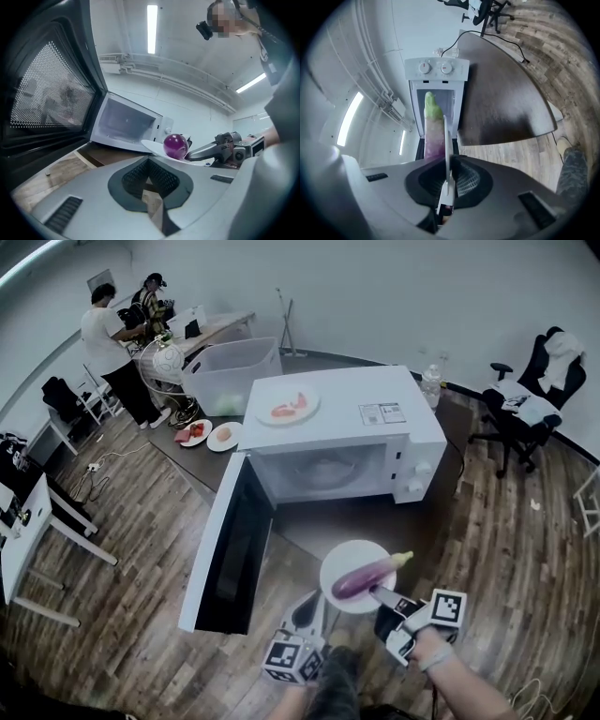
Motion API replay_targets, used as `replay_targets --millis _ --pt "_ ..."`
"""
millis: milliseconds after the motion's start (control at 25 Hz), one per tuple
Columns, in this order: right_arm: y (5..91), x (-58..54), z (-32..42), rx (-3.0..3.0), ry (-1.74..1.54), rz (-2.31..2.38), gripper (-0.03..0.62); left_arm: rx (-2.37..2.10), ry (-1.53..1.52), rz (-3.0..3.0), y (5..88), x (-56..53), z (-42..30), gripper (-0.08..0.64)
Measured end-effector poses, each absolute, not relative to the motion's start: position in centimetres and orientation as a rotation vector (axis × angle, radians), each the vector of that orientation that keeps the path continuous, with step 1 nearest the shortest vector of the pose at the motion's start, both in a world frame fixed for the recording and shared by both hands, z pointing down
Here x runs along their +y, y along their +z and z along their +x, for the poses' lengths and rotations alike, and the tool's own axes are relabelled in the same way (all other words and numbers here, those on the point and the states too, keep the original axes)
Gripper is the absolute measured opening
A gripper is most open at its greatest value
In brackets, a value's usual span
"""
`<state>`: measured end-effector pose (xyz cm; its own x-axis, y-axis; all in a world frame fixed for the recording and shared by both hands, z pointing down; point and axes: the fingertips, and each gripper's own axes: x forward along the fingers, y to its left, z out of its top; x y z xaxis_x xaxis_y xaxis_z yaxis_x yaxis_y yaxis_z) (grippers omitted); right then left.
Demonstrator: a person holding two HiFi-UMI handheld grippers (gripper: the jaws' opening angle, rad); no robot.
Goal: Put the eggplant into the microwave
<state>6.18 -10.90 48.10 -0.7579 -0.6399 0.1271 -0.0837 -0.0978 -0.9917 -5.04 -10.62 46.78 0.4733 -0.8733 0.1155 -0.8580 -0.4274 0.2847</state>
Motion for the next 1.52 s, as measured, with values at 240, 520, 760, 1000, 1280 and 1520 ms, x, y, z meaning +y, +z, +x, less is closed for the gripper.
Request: replay_targets --millis 240,520,760,1000,1280,1520 --pt "48.8 -14.1 5.1 1.762 -1.917 -0.802 0.02 -1.463 -0.073 2.418 47.4 -13.6 -5.9 0.0" --pt "48.7 -18.7 4.0 1.761 -1.889 -0.808 0.02 -1.459 -0.057 2.448 48.1 -16.4 -5.5 0.0" --pt "48.5 -21.5 3.4 1.8 -1.872 -0.808 0.02 -1.467 -0.069 2.444 48.2 -18.3 -5.2 0.0" --pt "49.0 -23.6 2.7 1.784 -1.873 -0.812 0.02 -1.485 -0.041 2.435 48.1 -19.9 -5.4 0.0" --pt "48.4 -26.7 1.5 1.811 -1.855 -0.815 0.02 -1.506 -0.04 2.462 48.1 -22.0 -5.8 0.0" --pt "48.6 -28.9 1.3 1.839 -1.851 -0.859 0.02 -1.498 0.006 2.457 48.0 -23.6 -5.7 0.0"
